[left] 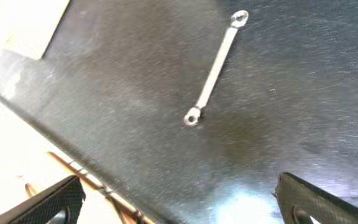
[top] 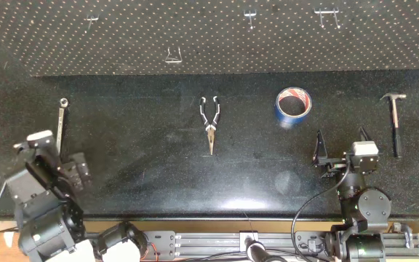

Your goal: Place Tools Onto Pegboard

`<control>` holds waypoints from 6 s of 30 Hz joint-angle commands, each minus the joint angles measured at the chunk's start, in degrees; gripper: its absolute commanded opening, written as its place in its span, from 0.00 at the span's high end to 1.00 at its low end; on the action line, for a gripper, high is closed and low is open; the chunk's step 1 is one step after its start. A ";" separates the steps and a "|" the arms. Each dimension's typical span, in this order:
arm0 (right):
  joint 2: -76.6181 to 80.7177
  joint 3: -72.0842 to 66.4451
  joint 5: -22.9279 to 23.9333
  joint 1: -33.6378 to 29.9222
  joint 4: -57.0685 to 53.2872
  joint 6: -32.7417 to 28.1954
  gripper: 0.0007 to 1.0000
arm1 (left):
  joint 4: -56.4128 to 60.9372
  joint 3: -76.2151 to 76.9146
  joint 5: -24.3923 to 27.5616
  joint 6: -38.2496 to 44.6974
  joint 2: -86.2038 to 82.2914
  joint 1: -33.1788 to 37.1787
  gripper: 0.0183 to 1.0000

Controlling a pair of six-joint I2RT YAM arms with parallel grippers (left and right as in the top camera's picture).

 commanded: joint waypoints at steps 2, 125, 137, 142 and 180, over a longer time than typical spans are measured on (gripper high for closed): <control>-0.42 -0.28 -0.33 0.39 -0.11 -1.01 0.07 | -7.65 1.62 6.99 6.12 0.24 8.87 0.01; -0.42 -0.28 -0.33 0.39 -0.11 -1.01 0.07 | 30.51 -0.33 31.78 2.82 9.60 -9.60 0.99; -0.42 -0.28 -0.33 0.39 -0.13 -1.03 0.07 | 42.34 -5.60 24.61 1.77 17.46 -10.36 0.99; -0.42 -0.28 -0.33 0.39 -0.11 -1.03 0.07 | 48.76 -5.60 24.33 -6.19 20.44 -10.43 0.99; -0.42 -0.28 -0.33 0.39 -0.11 -1.01 0.07 | 51.54 -5.51 20.63 -5.99 28.00 -14.86 0.99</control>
